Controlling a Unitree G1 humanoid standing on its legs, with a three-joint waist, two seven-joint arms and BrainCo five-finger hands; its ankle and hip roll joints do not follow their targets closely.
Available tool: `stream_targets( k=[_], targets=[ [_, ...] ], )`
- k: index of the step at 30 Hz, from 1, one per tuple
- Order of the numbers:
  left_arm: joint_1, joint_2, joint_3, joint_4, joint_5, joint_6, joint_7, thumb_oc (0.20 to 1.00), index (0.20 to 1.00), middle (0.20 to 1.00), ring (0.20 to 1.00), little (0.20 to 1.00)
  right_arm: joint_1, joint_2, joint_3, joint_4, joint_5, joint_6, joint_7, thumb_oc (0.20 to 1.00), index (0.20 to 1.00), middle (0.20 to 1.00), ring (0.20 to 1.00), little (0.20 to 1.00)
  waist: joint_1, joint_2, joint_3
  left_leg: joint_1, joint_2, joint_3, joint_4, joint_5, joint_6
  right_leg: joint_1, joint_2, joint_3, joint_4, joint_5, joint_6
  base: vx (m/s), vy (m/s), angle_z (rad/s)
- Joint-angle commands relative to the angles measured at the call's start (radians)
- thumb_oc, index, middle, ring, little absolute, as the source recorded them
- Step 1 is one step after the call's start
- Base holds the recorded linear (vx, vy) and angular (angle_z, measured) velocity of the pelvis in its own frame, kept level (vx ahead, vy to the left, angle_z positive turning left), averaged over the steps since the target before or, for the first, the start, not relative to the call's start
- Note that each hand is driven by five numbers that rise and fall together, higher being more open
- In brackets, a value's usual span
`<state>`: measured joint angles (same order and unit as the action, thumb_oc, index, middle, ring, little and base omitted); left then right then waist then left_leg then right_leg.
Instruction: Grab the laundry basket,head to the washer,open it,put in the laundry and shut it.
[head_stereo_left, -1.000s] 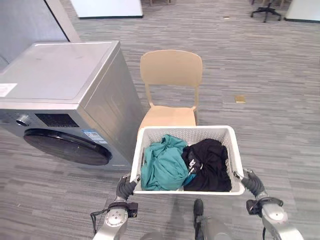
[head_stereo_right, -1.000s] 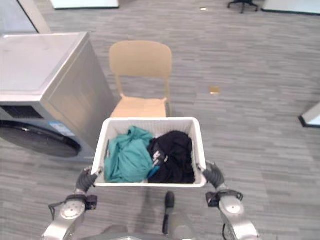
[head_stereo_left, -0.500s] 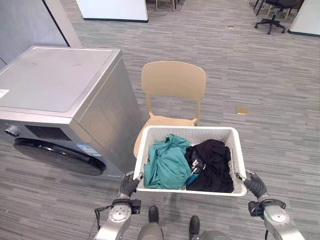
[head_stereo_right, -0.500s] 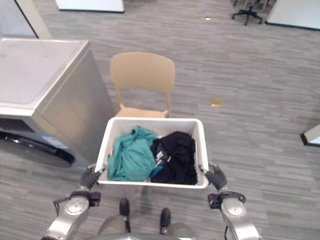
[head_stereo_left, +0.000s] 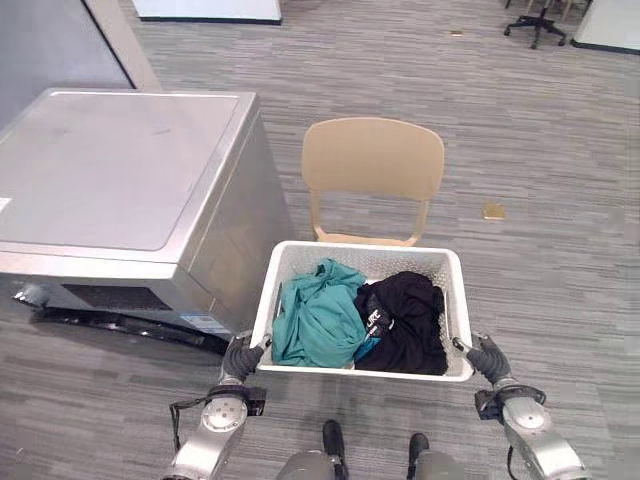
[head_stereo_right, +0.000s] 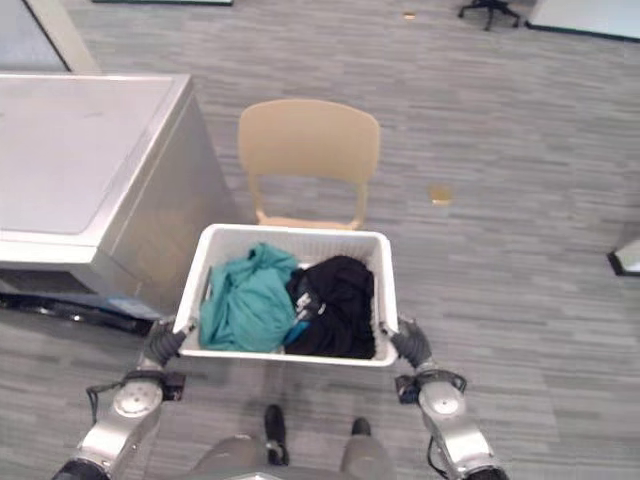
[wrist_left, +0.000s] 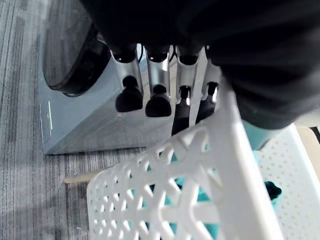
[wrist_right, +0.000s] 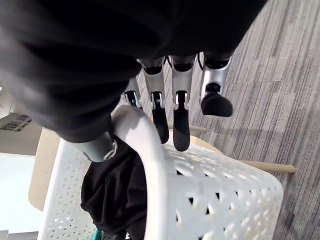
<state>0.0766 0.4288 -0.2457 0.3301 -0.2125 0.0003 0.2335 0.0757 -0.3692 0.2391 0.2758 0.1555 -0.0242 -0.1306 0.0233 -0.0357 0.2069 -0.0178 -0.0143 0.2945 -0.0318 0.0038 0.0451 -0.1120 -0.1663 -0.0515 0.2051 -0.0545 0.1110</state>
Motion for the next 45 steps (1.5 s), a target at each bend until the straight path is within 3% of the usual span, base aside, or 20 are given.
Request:
stream_targets(
  k=[1,2,3,5,8,12,14,17,24,25,26,27,28,37,38,45],
  targets=[
    [-0.104,-0.034,-0.007,-0.067,0.013,-0.106,0.015,0.2,0.2,0.2,0.2,0.2,-0.083,0.016,0.039,-0.076,0.031,-0.101,0.028,0.2,0.2,0.2,0.2,0.2,-0.01,-0.003,-0.01,-0.047,0.069,-0.094,0.138,-0.042,-0.065,-0.013,0.0,-0.027,-0.051,0.092,0.056,0.01,0.009,-0.24],
    [-0.143,-0.04,-0.017,-0.03,0.0,-0.109,0.044,0.2,0.2,0.2,0.2,0.2,-0.106,0.021,0.063,-0.068,0.043,-0.102,0.016,0.2,0.2,0.2,0.2,0.2,-0.018,-0.013,0.015,-0.057,0.059,-0.107,0.142,-0.042,-0.065,-0.053,0.014,-0.014,-0.071,0.106,0.047,0.0,-0.001,0.05],
    [-0.166,-0.054,-0.024,-0.008,-0.002,-0.117,0.059,0.2,0.2,0.2,0.2,0.2,-0.127,0.019,0.076,-0.062,0.043,-0.105,0.009,0.2,0.2,0.2,0.2,0.2,-0.025,-0.007,0.029,-0.075,0.062,-0.116,0.155,-0.045,-0.065,-0.071,0.003,-0.01,-0.063,0.104,0.048,-0.03,0.021,0.06],
    [-0.216,-0.08,-0.052,0.039,-0.001,-0.129,0.084,0.2,0.2,0.2,0.2,0.2,-0.16,0.014,0.1,-0.032,0.035,-0.108,-0.009,0.2,0.2,0.2,0.2,0.2,-0.031,-0.004,0.039,-0.099,0.047,-0.125,0.144,-0.032,-0.065,-0.08,0.029,0.027,-0.07,0.102,0.031,-0.04,0.026,0.13],
    [-0.363,-0.122,-0.104,0.167,-0.014,-0.136,0.151,0.2,0.2,0.2,0.2,0.2,-0.303,0.025,0.173,0.046,0.034,-0.105,-0.061,0.2,0.2,0.2,0.2,0.2,-0.024,0.012,0.059,-0.225,0.042,-0.145,0.13,0.015,-0.073,-0.186,0.034,-0.021,-0.095,0.138,0.02,-0.2,-0.06,0.33],
    [-0.542,-0.141,-0.145,0.328,-0.018,-0.133,0.227,0.2,0.2,0.2,0.2,0.2,-0.463,0.049,0.224,0.152,0.072,-0.109,-0.111,0.2,0.2,0.2,0.2,0.2,-0.026,0.014,0.072,-0.334,0.051,-0.161,0.152,0.037,-0.078,-0.286,0.039,-0.031,-0.074,0.148,0.012,-0.14,-0.038,-0.03],
    [-0.544,-0.141,-0.145,0.329,-0.018,-0.134,0.227,0.2,0.2,0.2,0.2,0.2,-0.465,0.049,0.223,0.153,0.072,-0.109,-0.111,0.2,0.2,0.2,0.2,0.2,-0.026,0.014,0.072,-0.335,0.051,-0.161,0.152,0.037,-0.078,-0.287,0.039,-0.032,-0.074,0.148,0.012,-0.03,-0.009,-0.01],
    [-0.697,-0.139,-0.181,0.454,-0.008,-0.135,0.288,0.2,0.2,0.2,0.2,0.2,-0.627,0.071,0.278,0.252,0.07,-0.111,-0.163,0.2,0.2,0.2,0.2,0.2,-0.024,0.015,0.091,-0.401,0.06,-0.172,0.148,0.065,-0.09,-0.348,0.031,-0.042,-0.074,0.164,0.014,-0.09,-0.019,-0.03],
    [-0.798,-0.119,-0.19,0.487,-0.008,-0.14,0.337,0.2,0.2,0.2,0.2,0.2,-0.76,0.1,0.313,0.33,0.076,-0.115,-0.19,0.2,0.2,0.2,0.2,0.2,-0.018,0.009,0.112,-0.421,0.06,-0.173,0.135,0.076,-0.098,-0.354,0.02,-0.042,-0.099,0.185,0.019,-0.01,-0.002,-0.01],
    [-0.802,-0.116,-0.182,0.474,-0.006,-0.14,0.352,0.62,0.62,0.62,0.62,0.62,-0.773,0.109,0.316,0.337,0.08,-0.119,-0.19,0.2,0.2,0.2,0.2,0.2,-0.013,0.005,0.115,-0.418,0.06,-0.172,0.135,0.074,-0.099,-0.346,0.018,-0.043,-0.108,0.19,0.02,0.0,0.0,0.0],
    [-0.802,-0.116,-0.182,0.474,-0.006,-0.14,0.352,0.853,0.853,0.853,0.853,0.853,-0.773,0.109,0.316,0.337,0.08,-0.119,-0.19,0.2,0.2,0.2,0.2,0.2,-0.013,0.005,0.115,-0.418,0.06,-0.172,0.135,0.074,-0.099,-0.346,0.018,-0.043,-0.109,0.19,0.02,0.0,0.0,0.0],
    [-0.802,-0.118,-0.177,0.479,-0.012,-0.142,0.356,1.0,1.0,1.0,1.0,1.0,-0.776,0.116,0.318,0.341,0.083,-0.121,-0.19,0.454,0.454,0.454,0.454,0.454,-0.012,0.002,0.116,-0.417,0.059,-0.173,0.136,0.072,-0.098,-0.342,0.018,-0.043,-0.113,0.192,0.02,0.0,0.0,0.0],
    [-0.808,-0.119,-0.168,0.487,-0.012,-0.144,0.365,1.0,1.0,1.0,1.0,1.0,-0.79,0.121,0.335,0.351,0.077,-0.116,-0.18,1.0,1.0,1.0,1.0,1.0,-0.01,-0.002,0.119,-0.413,0.059,-0.174,0.138,0.067,-0.099,-0.333,0.016,-0.043,-0.117,0.193,0.022,0.04,0.007,-0.01],
    [-0.745,-0.117,-0.118,0.428,-0.027,-0.158,0.379,1.0,1.0,1.0,1.0,1.0,-0.743,0.113,0.346,0.323,0.06,-0.11,-0.152,1.0,1.0,1.0,1.0,1.0,-0.006,-0.009,0.121,-0.384,0.052,-0.17,0.154,0.045,-0.096,-0.291,0.012,-0.041,-0.122,0.188,0.017,0.01,0.002,0.0],
    [-0.707,-0.112,-0.087,0.359,-0.071,-0.191,0.367,1.0,1.0,1.0,1.0,1.0,-0.71,0.086,0.341,0.292,0.042,-0.101,-0.133,1.0,1.0,1.0,1.0,1.0,-0.005,-0.008,0.117,-0.375,0.048,-0.171,0.153,0.042,-0.095,-0.279,0.01,-0.043,-0.121,0.183,0.016,0.04,0.018,0.06],
    [-0.492,-0.081,0.028,0.15,-0.084,-0.192,0.284,1.0,1.0,1.0,1.0,1.0,-0.501,-0.041,0.182,0.224,0.002,-0.086,-0.087,1.0,1.0,1.0,1.0,1.0,-0.001,-0.004,0.106,-0.317,0.033,-0.173,0.132,0.038,-0.093,-0.219,0.003,-0.044,-0.124,0.17,0.017,0.04,0.011,0.09]
  ],
)
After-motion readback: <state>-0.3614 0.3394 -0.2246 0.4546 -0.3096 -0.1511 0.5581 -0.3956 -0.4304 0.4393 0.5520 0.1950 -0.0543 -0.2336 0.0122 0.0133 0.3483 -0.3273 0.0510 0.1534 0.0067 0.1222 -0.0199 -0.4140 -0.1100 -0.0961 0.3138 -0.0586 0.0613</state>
